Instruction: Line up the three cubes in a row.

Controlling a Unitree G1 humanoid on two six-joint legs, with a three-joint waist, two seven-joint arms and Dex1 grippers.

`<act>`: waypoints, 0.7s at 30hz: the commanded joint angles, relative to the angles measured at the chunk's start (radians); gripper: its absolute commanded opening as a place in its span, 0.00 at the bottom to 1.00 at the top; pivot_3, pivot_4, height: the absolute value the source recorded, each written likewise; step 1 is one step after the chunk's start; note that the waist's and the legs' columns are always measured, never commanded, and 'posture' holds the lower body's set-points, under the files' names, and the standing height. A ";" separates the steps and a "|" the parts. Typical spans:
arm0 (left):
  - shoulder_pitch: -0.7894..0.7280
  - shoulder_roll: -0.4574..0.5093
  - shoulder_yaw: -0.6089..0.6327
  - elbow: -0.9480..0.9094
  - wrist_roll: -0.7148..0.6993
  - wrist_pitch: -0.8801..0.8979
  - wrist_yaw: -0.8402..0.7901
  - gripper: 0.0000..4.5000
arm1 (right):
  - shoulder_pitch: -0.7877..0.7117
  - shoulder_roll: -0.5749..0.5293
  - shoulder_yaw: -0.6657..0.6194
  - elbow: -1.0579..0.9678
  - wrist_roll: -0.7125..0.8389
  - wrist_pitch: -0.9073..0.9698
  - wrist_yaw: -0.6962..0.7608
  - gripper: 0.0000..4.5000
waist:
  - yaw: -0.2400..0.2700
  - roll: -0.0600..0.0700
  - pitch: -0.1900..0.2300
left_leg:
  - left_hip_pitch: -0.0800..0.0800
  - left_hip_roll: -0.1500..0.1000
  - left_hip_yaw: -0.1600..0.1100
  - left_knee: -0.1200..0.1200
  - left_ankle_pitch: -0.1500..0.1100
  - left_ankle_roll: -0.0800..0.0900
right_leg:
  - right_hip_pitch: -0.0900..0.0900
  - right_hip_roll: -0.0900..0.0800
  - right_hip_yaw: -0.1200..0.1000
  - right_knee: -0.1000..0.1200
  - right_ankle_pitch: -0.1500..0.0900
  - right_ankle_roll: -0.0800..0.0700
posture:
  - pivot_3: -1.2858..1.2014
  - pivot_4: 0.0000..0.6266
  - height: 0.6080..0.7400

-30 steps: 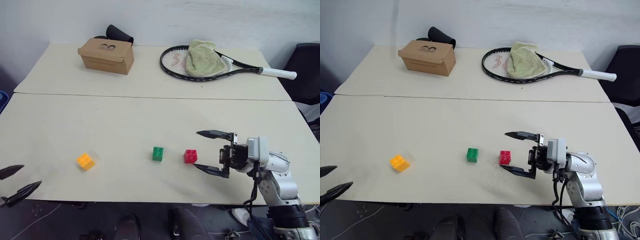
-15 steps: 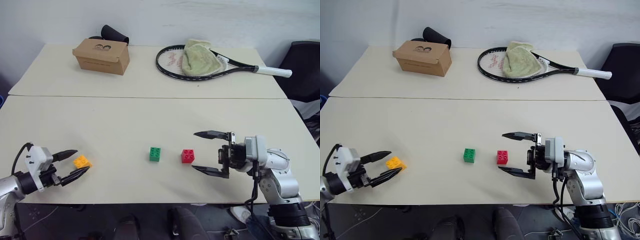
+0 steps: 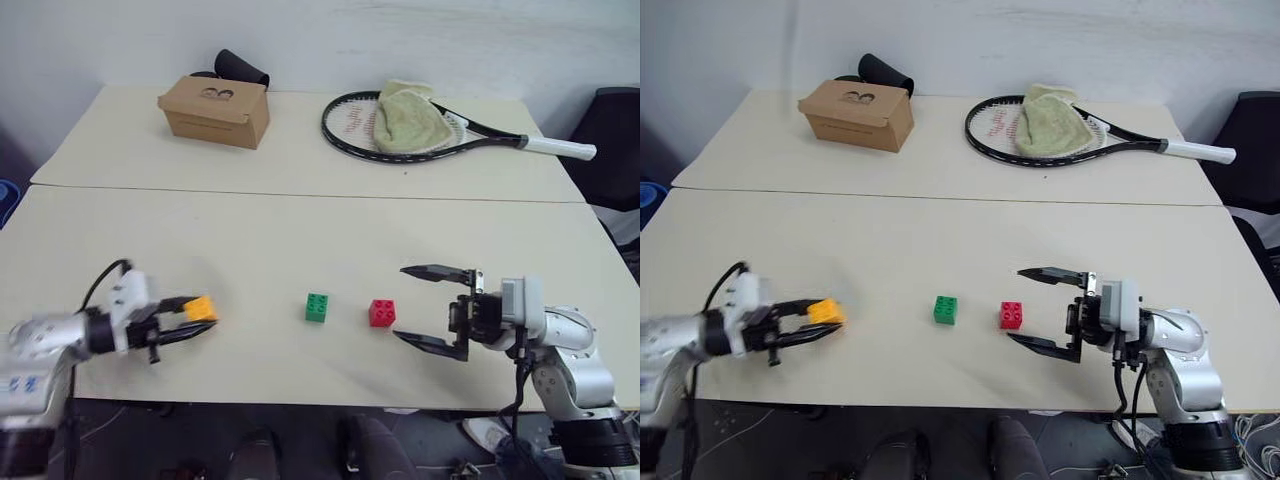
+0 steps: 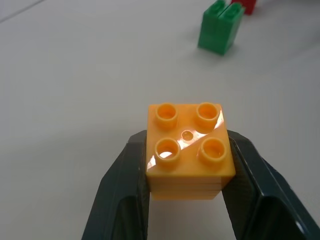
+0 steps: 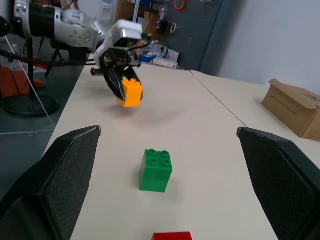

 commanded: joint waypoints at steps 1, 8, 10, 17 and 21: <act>-0.178 -0.020 -0.146 0.097 0.065 -0.074 -0.104 0.34 | 0.017 -0.015 -0.035 -0.031 0.011 -0.012 -0.008 1.00 | 0.004 0.000 0.000 | 0.000 -0.001 0.001 0.000 0.000 0.000 | 0.000 0.001 -0.001 0.000 0.000 0.000 | 0.52 0.24 1.00; -0.422 -0.084 -0.305 0.439 0.174 -0.269 -0.266 0.34 | 0.072 -0.021 -0.064 -0.082 0.004 -0.011 -0.046 1.00 | -0.012 0.002 0.000 | -0.001 0.000 0.003 0.001 0.003 -0.005 | -0.003 0.005 0.002 0.000 0.000 0.000 | 0.52 0.24 1.00; -0.456 -0.098 -0.317 0.498 0.183 -0.298 -0.287 0.34 | 0.098 -0.023 -0.074 -0.098 0.003 -0.014 -0.057 1.00 | -0.014 0.002 0.000 | -0.001 0.000 0.002 0.001 0.003 -0.005 | -0.004 0.005 0.002 0.000 0.000 0.000 | 0.52 0.24 1.00; -0.480 -0.116 -0.335 0.596 0.201 -0.361 -0.320 0.34 | 0.153 -0.016 -0.083 -0.131 -0.004 -0.024 -0.083 1.00 | -0.017 0.002 0.000 | -0.001 0.000 0.002 0.003 0.002 -0.004 | -0.003 0.003 0.002 0.001 0.001 0.002 | 0.52 0.24 1.00; -0.483 -0.104 -0.331 0.621 0.202 -0.350 -0.312 0.41 | 0.159 -0.019 -0.086 -0.121 -0.003 -0.033 -0.080 1.00 | -0.016 0.002 0.000 | -0.001 0.000 0.002 0.003 0.002 -0.004 | -0.003 0.003 0.002 0.001 0.001 0.002 | 0.52 0.24 1.00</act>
